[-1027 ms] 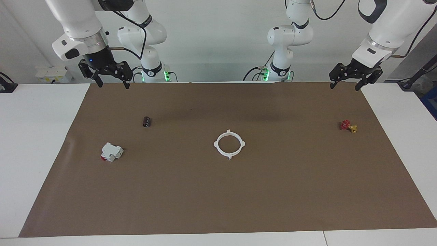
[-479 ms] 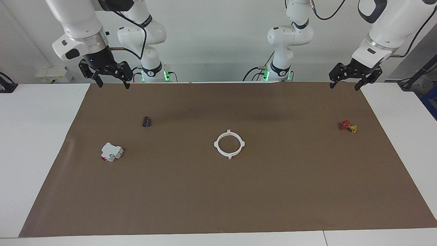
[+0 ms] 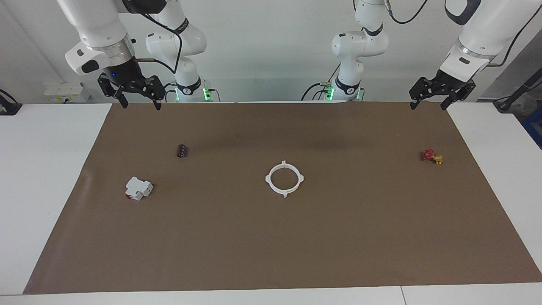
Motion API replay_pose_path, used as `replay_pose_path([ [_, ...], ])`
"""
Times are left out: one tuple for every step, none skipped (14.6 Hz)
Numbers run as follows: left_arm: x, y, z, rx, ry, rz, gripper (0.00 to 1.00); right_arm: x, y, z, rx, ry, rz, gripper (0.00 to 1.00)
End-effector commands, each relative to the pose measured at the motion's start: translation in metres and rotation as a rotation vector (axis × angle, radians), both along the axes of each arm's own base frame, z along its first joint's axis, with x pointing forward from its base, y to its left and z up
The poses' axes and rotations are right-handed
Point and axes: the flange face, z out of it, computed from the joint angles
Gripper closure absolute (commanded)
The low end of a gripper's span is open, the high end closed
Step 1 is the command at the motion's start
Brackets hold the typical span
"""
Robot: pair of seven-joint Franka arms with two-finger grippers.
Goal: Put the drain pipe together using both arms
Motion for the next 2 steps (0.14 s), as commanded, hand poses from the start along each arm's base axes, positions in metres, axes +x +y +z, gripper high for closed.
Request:
replay_pose_path([
  [-0.0038,-0.0027,0.0047,-0.008,-0.001,0.012,0.0,-0.0073,-0.0014,0.0032,0.02,-0.004,0.023,0.0],
  [-0.004,-0.0027,0.0038,-0.008,0.002,0.012,0.0,-0.0077,-0.0023,0.004,0.02,-0.005,0.023,0.0],
])
